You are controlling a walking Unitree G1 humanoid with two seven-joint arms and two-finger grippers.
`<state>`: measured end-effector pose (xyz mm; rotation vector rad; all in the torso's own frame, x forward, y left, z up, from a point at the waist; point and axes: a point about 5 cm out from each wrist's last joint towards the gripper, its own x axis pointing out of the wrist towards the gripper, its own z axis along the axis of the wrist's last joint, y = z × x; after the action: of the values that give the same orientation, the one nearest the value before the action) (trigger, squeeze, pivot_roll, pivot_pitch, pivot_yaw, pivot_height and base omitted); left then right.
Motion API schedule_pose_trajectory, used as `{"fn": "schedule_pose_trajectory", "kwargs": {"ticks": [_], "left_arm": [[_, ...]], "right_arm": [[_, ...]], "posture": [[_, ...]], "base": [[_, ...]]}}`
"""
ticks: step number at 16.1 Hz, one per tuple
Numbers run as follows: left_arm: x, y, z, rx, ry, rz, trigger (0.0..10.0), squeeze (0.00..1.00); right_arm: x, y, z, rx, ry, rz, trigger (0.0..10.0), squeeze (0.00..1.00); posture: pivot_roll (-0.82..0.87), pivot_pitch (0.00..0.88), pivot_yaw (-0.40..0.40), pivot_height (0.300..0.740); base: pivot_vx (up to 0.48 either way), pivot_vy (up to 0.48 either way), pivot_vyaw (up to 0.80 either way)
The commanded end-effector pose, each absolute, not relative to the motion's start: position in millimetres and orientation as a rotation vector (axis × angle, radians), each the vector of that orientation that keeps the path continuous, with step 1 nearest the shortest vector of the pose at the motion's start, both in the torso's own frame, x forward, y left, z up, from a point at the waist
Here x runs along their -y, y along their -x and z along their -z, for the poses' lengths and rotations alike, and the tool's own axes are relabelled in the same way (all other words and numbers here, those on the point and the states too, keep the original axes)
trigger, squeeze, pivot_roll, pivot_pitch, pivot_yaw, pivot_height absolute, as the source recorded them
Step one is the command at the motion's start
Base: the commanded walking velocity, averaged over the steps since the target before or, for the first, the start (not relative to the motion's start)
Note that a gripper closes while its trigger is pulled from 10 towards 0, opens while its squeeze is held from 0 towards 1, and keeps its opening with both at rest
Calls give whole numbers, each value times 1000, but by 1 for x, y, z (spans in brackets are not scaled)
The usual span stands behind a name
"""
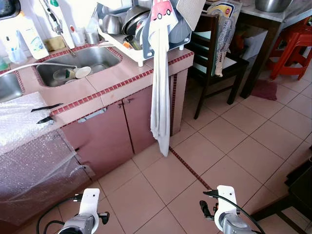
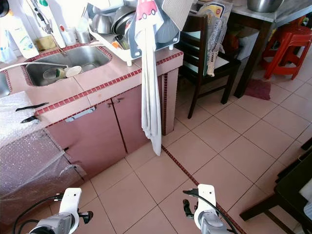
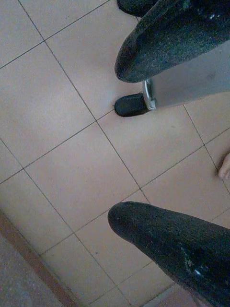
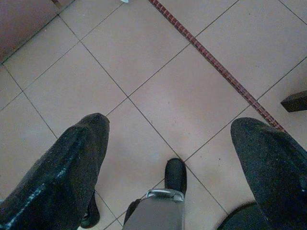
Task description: Kitchen organization
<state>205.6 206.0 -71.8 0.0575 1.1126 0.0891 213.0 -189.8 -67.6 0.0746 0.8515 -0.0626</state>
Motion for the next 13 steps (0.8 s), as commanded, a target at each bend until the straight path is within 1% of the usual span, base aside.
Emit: {"fn": "schedule_pose_trajectory", "kwargs": {"ticks": [1,2,3,5,7,11,13], "left_arm": [[-192,-269,31,-803,-78,-84,10000,0],[-191,-269,32,-808,-66,-80,10000,0],[-184,-253,45,-879,-48,-31,10000,0],[-187,-257,42,-865,-74,-17,10000,0],[-186,-255,43,-872,-114,9,10000,0],[-189,-253,44,-874,-103,12,10000,0],[-196,-249,45,-879,-94,13,10000,0]], "right_arm": [[158,-263,40,-813,-139,40,10000,0],[158,-262,40,-813,-140,39,10000,0],[156,-250,48,-817,-135,-11,10000,0],[152,-251,48,-820,-164,-13,10000,0],[155,-251,48,-818,-160,8,10000,0],[168,-248,49,-819,-166,64,10000,0],[176,-245,50,-806,-158,72,10000,0]], "posture": [[-42,0,-31,740],[-41,0,-33,740],[-46,0,-42,740],[-35,0,-22,740],[-39,0,-7,740],[-45,0,-1,740],[-51,0,2,740]], "base": [[0,0,0],[0,0,0],[0,0,0],[0,0,0],[0,0,0],[0,0,0],[0,0,0]]}}
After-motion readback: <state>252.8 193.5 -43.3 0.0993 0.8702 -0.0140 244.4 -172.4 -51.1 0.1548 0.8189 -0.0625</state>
